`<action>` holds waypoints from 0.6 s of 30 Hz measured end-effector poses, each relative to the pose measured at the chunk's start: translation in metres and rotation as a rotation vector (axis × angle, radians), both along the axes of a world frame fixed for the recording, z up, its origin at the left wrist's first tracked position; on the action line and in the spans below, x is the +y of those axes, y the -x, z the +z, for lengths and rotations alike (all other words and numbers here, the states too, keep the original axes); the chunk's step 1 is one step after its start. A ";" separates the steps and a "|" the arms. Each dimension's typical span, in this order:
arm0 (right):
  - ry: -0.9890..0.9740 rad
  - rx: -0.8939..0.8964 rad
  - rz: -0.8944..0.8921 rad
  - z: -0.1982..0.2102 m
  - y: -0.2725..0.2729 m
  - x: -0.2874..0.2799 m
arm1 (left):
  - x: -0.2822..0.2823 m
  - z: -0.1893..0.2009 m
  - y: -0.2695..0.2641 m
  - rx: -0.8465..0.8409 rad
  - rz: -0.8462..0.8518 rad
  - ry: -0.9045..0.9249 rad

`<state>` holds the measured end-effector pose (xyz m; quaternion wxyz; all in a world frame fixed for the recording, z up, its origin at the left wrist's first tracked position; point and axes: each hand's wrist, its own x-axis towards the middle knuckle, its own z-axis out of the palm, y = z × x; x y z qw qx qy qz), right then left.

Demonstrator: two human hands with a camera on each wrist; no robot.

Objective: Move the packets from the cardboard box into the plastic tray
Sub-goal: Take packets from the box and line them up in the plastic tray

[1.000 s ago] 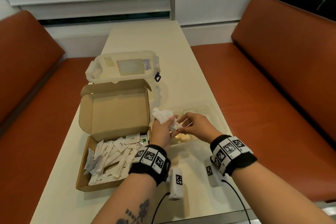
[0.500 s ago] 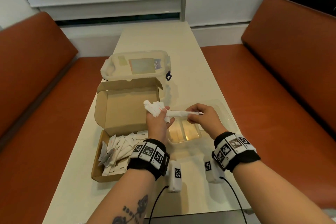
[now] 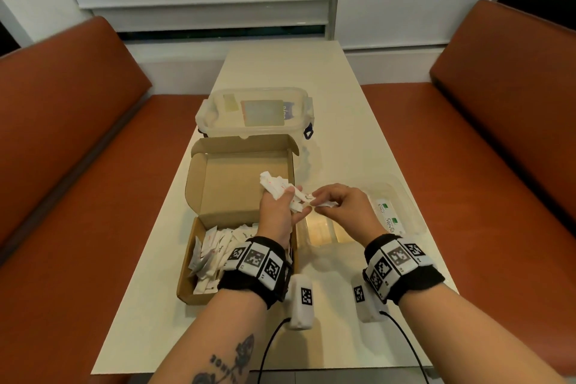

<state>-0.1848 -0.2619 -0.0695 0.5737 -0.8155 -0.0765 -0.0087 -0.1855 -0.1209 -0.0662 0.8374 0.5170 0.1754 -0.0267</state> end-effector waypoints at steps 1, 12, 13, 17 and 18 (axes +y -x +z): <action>0.019 0.007 0.015 -0.001 0.001 0.001 | 0.001 0.000 0.000 -0.005 -0.003 0.003; -0.039 0.155 -0.086 -0.003 -0.001 0.005 | 0.001 -0.003 0.000 -0.099 -0.025 -0.066; -0.043 0.173 -0.102 -0.002 -0.002 0.004 | 0.001 -0.003 0.000 -0.105 -0.025 -0.068; -0.004 0.200 -0.279 -0.007 -0.008 -0.004 | 0.002 -0.006 -0.002 -0.100 0.018 -0.024; 0.044 0.205 -0.324 -0.009 -0.008 -0.004 | 0.003 -0.007 -0.002 -0.099 0.020 -0.018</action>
